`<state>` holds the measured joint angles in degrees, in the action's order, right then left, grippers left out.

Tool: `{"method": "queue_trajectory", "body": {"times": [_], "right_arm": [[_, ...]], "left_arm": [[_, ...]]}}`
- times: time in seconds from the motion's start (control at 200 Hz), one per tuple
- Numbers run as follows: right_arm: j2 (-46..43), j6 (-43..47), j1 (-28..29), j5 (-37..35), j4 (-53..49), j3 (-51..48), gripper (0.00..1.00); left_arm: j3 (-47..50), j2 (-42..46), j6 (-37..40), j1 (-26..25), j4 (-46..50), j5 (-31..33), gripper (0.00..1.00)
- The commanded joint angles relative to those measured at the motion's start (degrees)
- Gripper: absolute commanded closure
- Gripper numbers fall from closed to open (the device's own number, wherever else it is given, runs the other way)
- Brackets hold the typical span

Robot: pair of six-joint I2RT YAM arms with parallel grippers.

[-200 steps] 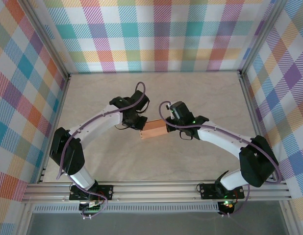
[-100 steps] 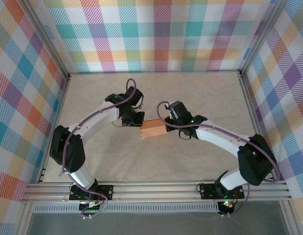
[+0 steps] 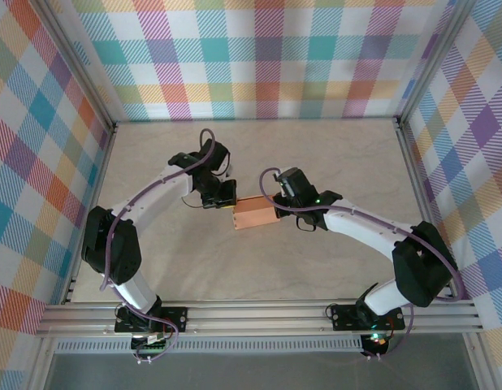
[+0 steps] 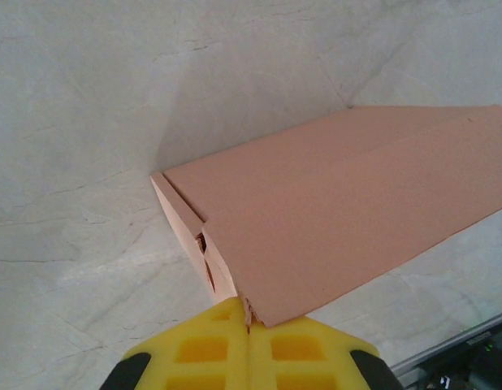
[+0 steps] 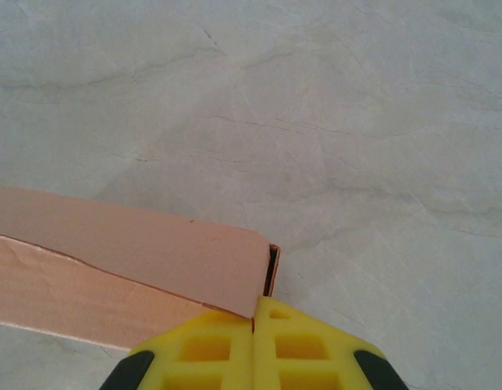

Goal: Fold the paper box

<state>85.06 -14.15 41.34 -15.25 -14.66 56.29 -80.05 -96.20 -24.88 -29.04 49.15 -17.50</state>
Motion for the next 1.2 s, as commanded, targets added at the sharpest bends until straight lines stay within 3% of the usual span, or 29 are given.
{"method": "queue_trajectory", "body": {"times": [0.0, 0.225, 1.195], "right_arm": [[2.02, 0.75, 1.55, 4.79, -1.66, 0.68, 1.0], [2.4, 0.78, 1.62, 4.87, -1.69, 1.02, 1.0], [3.21, 0.55, 1.63, 5.22, -0.2, 0.31, 1.0]], "left_arm": [[0.55, -1.05, -1.47, -0.17, -6.17, -9.02, 1.0], [1.54, -1.18, -2.79, 0.88, -8.47, -12.6, 1.0], [3.67, -2.18, -9.93, 2.57, -14.65, -15.53, 1.0]]}}
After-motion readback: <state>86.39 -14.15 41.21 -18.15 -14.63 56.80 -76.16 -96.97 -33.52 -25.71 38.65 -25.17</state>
